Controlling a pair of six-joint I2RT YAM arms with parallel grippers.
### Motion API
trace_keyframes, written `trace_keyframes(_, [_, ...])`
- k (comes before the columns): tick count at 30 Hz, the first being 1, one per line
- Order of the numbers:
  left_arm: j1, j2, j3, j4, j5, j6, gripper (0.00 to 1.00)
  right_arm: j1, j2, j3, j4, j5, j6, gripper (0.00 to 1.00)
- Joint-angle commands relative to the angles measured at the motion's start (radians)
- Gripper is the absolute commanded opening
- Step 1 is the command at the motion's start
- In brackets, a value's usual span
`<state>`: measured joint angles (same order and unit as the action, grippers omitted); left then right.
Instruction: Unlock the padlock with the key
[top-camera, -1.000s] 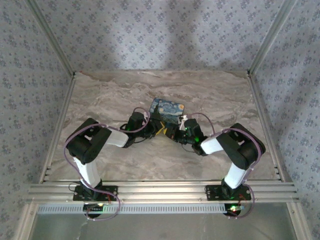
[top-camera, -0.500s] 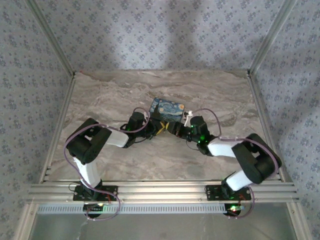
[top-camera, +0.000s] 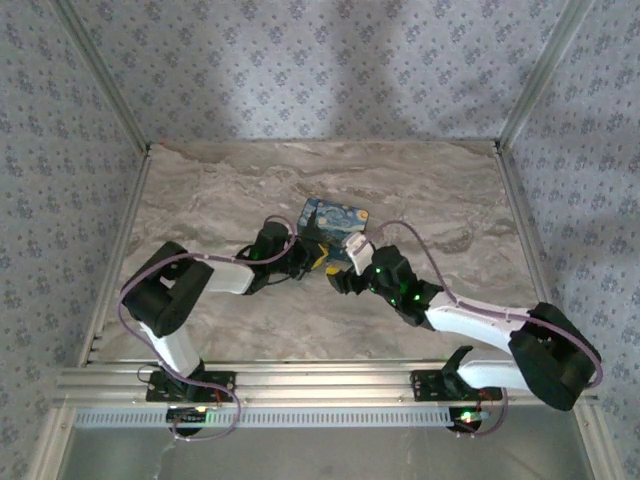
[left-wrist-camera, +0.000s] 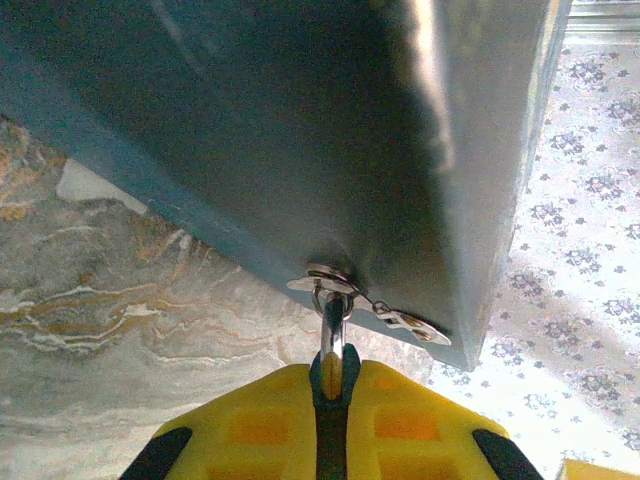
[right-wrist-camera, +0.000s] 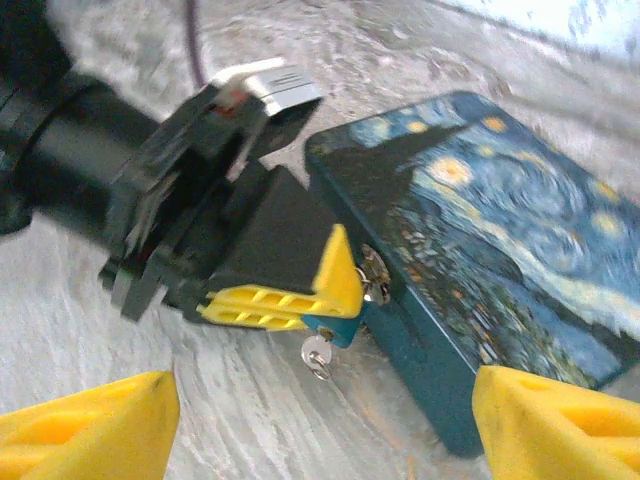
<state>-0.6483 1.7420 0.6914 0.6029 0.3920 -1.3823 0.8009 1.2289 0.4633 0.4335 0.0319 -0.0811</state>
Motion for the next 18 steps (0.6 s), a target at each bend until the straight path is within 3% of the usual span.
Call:
trace_keyframes(1, [-0.006, -0.05, 0.031, -0.002, -0.002, -0.015, 0.0, 0.039, 0.039, -0.034, 0.101, 0.093, -0.365, 0.78])
trace_keyframes(12, [-0.006, -0.061, 0.032, -0.004, 0.001, -0.024, 0.0, 0.083, 0.22, -0.011, 0.213, 0.176, -0.493, 0.77])
trace_keyframes(18, [-0.006, -0.057, 0.032, -0.003, 0.004, -0.026, 0.0, 0.087, 0.286, 0.015, 0.253, 0.191, -0.503, 0.68])
